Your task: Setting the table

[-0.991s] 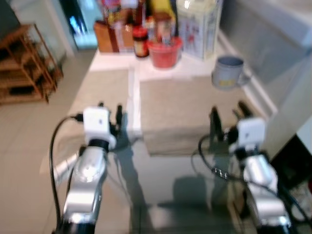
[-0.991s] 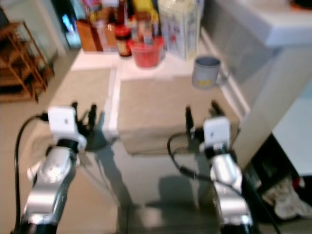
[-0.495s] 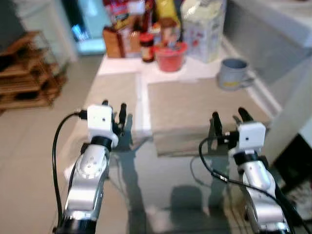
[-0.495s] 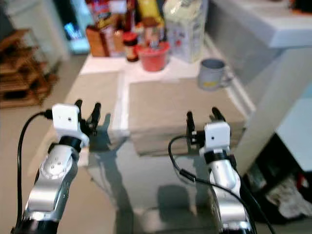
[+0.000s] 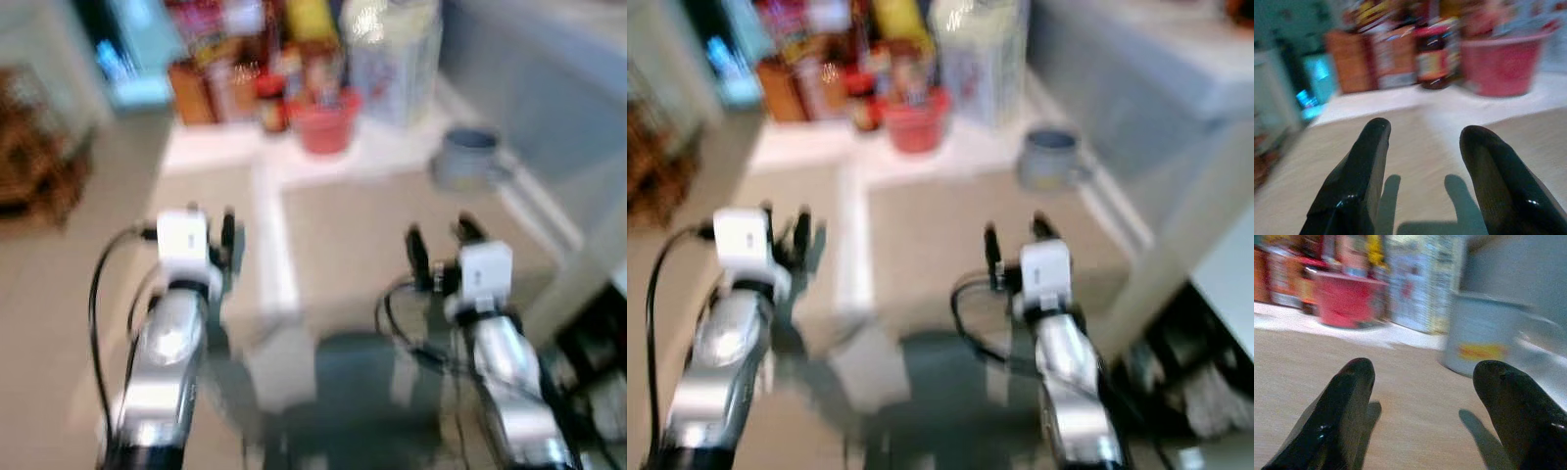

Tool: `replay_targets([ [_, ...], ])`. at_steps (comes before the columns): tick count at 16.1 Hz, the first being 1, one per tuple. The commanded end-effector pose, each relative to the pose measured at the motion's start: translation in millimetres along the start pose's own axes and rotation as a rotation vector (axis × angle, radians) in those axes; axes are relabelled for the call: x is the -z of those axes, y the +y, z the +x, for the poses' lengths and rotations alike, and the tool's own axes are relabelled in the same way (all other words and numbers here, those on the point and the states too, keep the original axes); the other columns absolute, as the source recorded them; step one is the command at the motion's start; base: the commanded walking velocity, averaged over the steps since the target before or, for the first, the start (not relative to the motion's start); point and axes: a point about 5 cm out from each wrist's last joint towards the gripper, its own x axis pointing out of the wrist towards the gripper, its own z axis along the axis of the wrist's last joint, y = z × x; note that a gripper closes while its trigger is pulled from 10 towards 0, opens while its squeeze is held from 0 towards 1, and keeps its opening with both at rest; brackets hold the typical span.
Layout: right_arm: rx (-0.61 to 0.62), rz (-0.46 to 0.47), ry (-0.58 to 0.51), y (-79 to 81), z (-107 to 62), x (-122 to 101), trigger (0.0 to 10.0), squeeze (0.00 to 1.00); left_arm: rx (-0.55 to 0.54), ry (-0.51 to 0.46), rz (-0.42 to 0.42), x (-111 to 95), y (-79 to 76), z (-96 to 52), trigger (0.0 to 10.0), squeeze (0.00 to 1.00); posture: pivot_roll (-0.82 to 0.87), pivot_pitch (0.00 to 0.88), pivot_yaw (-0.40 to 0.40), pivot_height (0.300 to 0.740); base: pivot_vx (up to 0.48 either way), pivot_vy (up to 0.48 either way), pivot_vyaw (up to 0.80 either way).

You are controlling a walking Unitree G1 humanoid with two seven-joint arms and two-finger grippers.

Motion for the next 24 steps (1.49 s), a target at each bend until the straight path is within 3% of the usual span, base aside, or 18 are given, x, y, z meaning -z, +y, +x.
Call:
replay_targets([
  [1, 0.008, -0.001, 0.026, -3.2, -2.8, 4.1, 10.0, 0.0, 0.015, 0.004, -0.002, 0.6, -5.6, -1.6, 10.0, 0.0, -0.13, 0.0, 0.079, 0.74, 0.0, 0.0, 0.0],
  [4, 0.036, 0.014, 0.04, -6.1, -0.9, 4.4, 10.0, 0.0, 0.015, 0.002, -0.001, -0.1, -6.8, -2.0, 10.0, 0.0, -0.13, 0.0, 0.08, 0.74, 0.0, 0.0, 0.0],
  [11, 0.178, 0.028, 0.098, -35.8, 22.2, 8.1, 10.0, 0.0, 0.026, 0.013, 0.005, -0.6, -6.5, -4.3, 10.0, 0.0, -0.11, 0.0, 0.087, 0.74, 0.0, 0.0, 0.0],
  [17, 0.125, 0.017, 0.111, -20.1, 15.0, 12.5, 10.0, 0.0, 0.036, 0.005, 0.009, -2.8, -7.2, -4.6, 10.0, 0.0, -0.11, 0.0, 0.087, 0.74, 0.0, -0.312, 0.0],
  [24, 0.105, 0.004, 0.115, -20.3, 13.7, 13.2, 10.0, 0.0, 0.009, 0.007, -0.008, -1.7, -6.9, -4.5, 10.0, 0.0, -0.12, 0.0, 0.077, 0.74, 0.207, -0.271, 0.0],
])
